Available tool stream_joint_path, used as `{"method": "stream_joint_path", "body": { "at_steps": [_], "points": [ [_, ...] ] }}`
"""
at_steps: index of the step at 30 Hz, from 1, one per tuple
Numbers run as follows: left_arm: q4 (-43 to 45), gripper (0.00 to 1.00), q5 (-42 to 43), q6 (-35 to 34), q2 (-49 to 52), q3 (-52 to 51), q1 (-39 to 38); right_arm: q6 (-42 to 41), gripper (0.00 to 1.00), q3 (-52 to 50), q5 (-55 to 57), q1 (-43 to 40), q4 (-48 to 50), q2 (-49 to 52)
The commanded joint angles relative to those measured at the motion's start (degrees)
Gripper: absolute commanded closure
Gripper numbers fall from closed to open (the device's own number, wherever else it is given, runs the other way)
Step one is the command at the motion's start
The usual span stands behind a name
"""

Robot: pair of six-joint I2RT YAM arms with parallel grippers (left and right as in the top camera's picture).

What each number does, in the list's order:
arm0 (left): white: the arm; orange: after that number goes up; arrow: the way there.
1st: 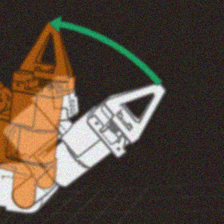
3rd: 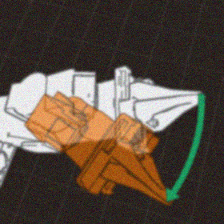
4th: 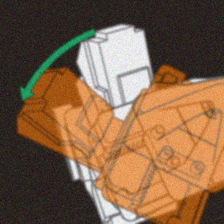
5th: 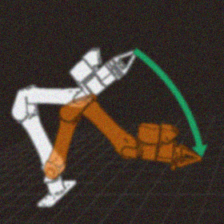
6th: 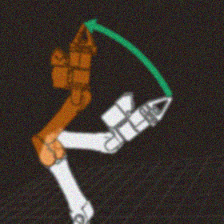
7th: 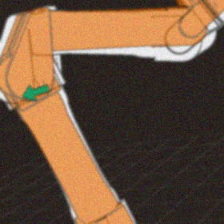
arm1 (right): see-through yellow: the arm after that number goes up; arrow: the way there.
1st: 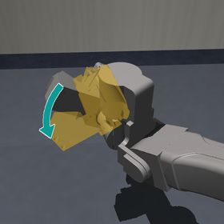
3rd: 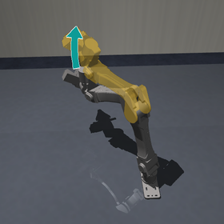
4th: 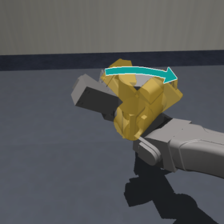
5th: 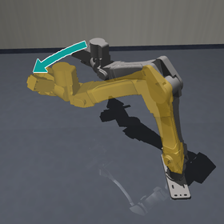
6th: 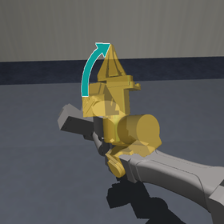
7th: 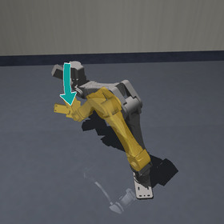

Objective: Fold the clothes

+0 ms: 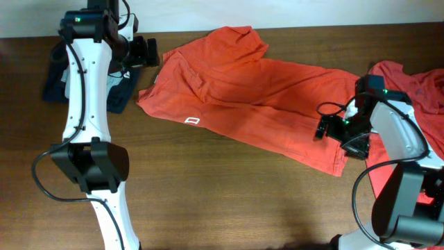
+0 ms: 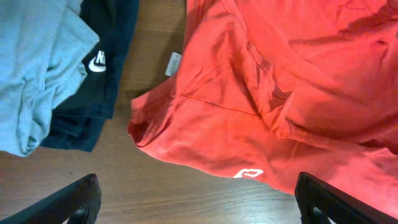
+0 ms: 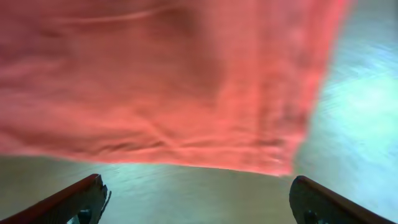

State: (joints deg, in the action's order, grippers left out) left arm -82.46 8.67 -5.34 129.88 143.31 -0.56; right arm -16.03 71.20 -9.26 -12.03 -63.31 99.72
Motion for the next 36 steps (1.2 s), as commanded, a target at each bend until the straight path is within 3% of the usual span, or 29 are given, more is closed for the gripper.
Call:
{"method": "stream_joint_path", "body": {
  "at_steps": [1, 5, 10, 12, 16, 18, 24, 29, 36],
  "points": [
    [1.7, 0.01, -1.2, 1.1, 0.6, -1.0, 0.0, -7.3, 0.02, 0.0, 7.9, -0.3, -0.9, -1.9],
    [3.9, 0.01, -1.2, 1.1, 0.6, -3.2, 0.0, -9.8, 0.11, -1.5, 8.5, -0.2, -0.7, -1.9],
    [7.3, 0.01, -3.5, 1.1, 0.6, -7.3, 0.0, -8.1, 0.59, -3.7, 8.8, 3.7, 1.3, -1.9],
    [8.5, 0.01, -4.6, 1.1, 0.6, -9.0, 0.0, -8.5, 0.71, -3.9, 10.8, 6.2, 1.3, -1.9],
    [9.9, 0.01, -4.6, 1.1, 0.6, -12.1, 0.0, -13.9, 0.69, -4.2, 18.8, 9.6, 0.2, -1.9],
    [9.9, 0.01, -4.6, 1.1, 0.6, -12.9, 0.0, -15.0, 0.61, -4.7, 20.1, 9.8, 0.1, -1.9],
    [9.8, 0.01, -4.6, 1.1, 0.6, -13.0, 0.0, -15.2, 0.49, -9.4, 19.6, 9.7, 3.5, -1.9],
    [9.8, 0.01, -4.7, 1.1, 0.6, -13.0, 0.0, -15.6, 0.46, -13.2, 19.2, 9.3, 8.3, -1.9],
    [9.8, 0.01, -4.7, 1.1, 0.6, -13.0, 0.0, -15.7, 0.3, -13.9, 16.8, 4.4, 9.2, -1.9]
  ]
}}
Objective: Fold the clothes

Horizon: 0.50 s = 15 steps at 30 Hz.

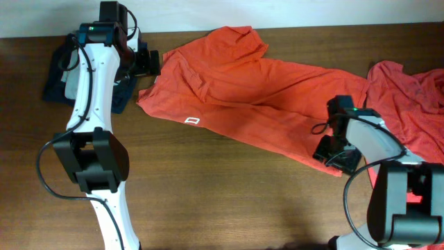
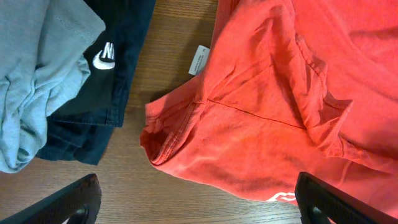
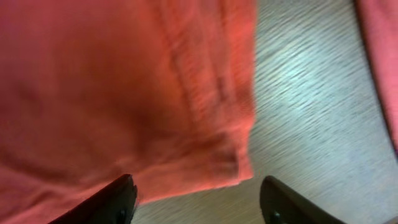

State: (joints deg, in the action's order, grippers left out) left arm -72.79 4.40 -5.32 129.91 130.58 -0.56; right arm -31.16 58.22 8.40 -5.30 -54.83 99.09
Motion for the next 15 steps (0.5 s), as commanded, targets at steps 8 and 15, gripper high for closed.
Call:
{"method": "stream_joint_path", "body": {
  "at_steps": [8, 15],
  "points": [
    [0.2, 0.01, -0.4, 1.1, 0.6, -0.3, 0.0, 2.8, 0.32, -7.5, -8.9, -5.8, 9.5, -1.2],
    [0.1, 0.01, -0.9, 1.1, 0.6, -0.3, 0.0, 4.6, 0.9, -9.4, -7.7, -6.3, 11.1, -1.2]
  ]
}}
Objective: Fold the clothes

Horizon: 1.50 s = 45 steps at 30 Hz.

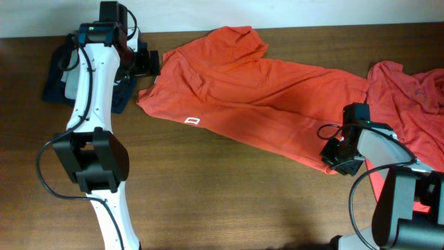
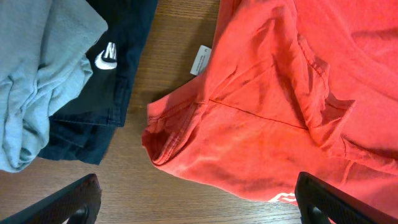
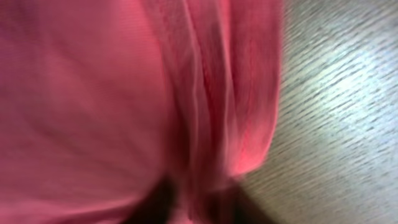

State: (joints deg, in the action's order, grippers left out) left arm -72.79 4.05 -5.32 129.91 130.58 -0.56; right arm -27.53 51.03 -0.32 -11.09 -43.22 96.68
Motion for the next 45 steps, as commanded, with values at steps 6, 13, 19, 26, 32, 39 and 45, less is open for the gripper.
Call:
{"method": "stream_joint_path", "body": {
  "at_steps": [6, 13, 19, 26, 32, 39, 45],
  "points": [
    [0.1, 0.01, -0.7, 1.1, 0.6, -0.3, 0.0, 3.3, 0.96, -2.2, 2.2, -3.1, -1.0, 1.2],
    [0.1, 0.01, 3.5, 1.1, 0.6, -1.5, 0.0, 9.4, 0.96, -2.2, 5.4, -9.2, -1.1, 1.2],
    [0.1, 0.01, 6.3, -0.7, 0.7, -6.5, -0.2, 9.7, 0.96, -2.1, 5.3, -13.4, 1.4, 1.2],
    [0.5, 0.03, 6.2, -4.1, 0.7, -15.4, -1.2, 10.8, 0.96, -2.0, 5.1, -12.9, 4.0, 1.2],
    [3.2, 0.03, 6.0, -4.3, 0.7, -21.4, -2.0, 10.8, 0.86, 1.1, 4.8, -12.9, 1.2, 1.2],
    [7.1, 0.09, 1.8, -6.0, 0.7, -24.2, -2.0, 10.8, 0.49, 7.5, 0.7, -12.9, -3.2, 1.2],
    [9.9, 0.38, 0.7, -6.0, 0.7, -28.5, -2.0, 11.1, 0.46, 12.3, -2.3, -12.9, -4.3, 1.2]
  ]
}}
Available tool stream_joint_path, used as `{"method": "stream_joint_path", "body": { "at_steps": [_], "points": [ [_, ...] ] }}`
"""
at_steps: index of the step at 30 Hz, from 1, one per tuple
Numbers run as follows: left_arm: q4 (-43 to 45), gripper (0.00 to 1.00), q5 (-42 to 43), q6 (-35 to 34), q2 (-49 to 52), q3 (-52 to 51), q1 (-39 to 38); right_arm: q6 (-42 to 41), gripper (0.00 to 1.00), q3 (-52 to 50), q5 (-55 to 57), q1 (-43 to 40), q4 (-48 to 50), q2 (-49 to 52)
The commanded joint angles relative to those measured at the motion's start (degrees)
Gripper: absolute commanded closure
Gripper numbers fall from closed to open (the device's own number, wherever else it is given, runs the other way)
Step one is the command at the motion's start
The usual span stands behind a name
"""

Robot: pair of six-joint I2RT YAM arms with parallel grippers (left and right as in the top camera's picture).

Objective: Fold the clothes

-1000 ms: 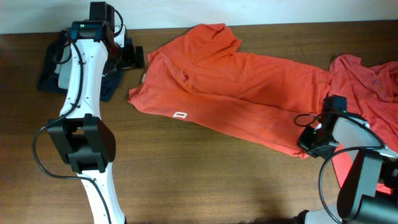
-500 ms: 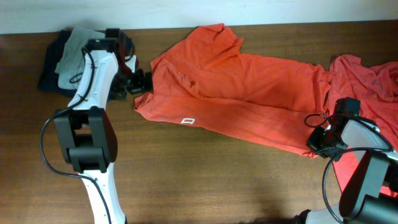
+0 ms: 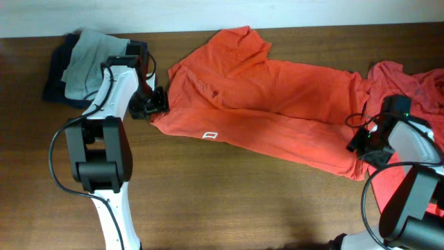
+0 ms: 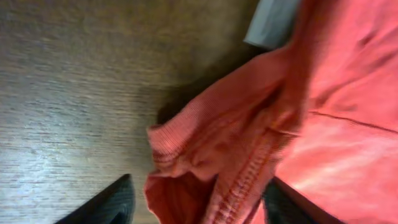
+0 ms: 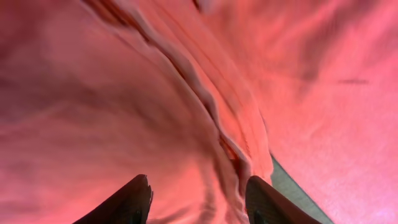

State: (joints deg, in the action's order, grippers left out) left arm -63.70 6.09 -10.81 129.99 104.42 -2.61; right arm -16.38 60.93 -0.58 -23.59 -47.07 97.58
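Orange-red trousers [image 3: 277, 104] with a small white logo [image 3: 207, 135] lie stretched across the table. My left gripper [image 3: 158, 104] is at their left waist corner. In the left wrist view a bunched, stitched fold of red cloth [image 4: 211, 155] fills the narrowed gap of the left gripper [image 4: 199, 202]. My right gripper [image 3: 361, 142] is at the right leg hem. In the right wrist view the right gripper [image 5: 196, 196] has ridged red fabric [image 5: 186, 93] between its fingers and over the whole frame.
A second red garment [image 3: 413, 80] lies crumpled at the right edge, touching the trouser leg. A grey top [image 3: 87, 52] rests on dark blue clothing [image 3: 52, 83] at the back left. The brown table [image 3: 208, 201] runs along the front.
My left gripper moved from beside the dark pile down onto the trousers' left corner and shut on it. The right gripper moved right with the hem. The trousers lie further right.
At first both grippers stood open, the left by the dark pile, the right over the leg hem. The right one then came low onto the hem and shut on it. Now both hold the trousers, which have shifted right.
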Motion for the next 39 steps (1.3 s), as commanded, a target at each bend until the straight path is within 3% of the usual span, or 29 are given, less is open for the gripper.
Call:
{"method": "stream_joint_path", "body": {
  "at_steps": [1, 6, 10, 13, 19, 30, 39],
  "points": [
    [1.7, 0.38, -1.4, -0.5, 0.6, -3.3, 0.0, 0.2, 0.47, 3.2, -2.3, -0.4, -0.7, 0.3],
    [3.5, 0.38, -1.4, -0.5, 0.6, -6.5, 0.0, 1.6, 0.49, 6.1, -3.4, -0.4, -1.3, 0.3],
    [1.4, 0.69, -1.4, -0.5, 0.6, -7.0, 0.0, 2.7, 0.55, 7.1, -5.4, -0.4, -1.1, 0.3],
    [-1.9, 0.74, -1.6, -0.8, 0.6, -7.0, 0.2, 4.2, 0.57, 7.8, -7.4, -0.3, -1.0, 0.3],
    [-10.7, 0.74, -12.0, -8.6, 0.6, -7.0, 0.4, 5.9, 0.56, 8.0, -10.3, -0.3, -1.2, 0.3],
    [-20.7, 0.67, -12.6, -12.1, 0.6, -8.2, 0.4, 8.7, 0.56, 8.1, -10.3, 1.7, -1.2, 0.3],
    [-23.9, 0.66, -13.3, -13.6, 0.6, -10.8, 0.4, 10.2, 0.56, 8.9, -10.2, 3.7, -0.9, 0.3]
  ]
}}
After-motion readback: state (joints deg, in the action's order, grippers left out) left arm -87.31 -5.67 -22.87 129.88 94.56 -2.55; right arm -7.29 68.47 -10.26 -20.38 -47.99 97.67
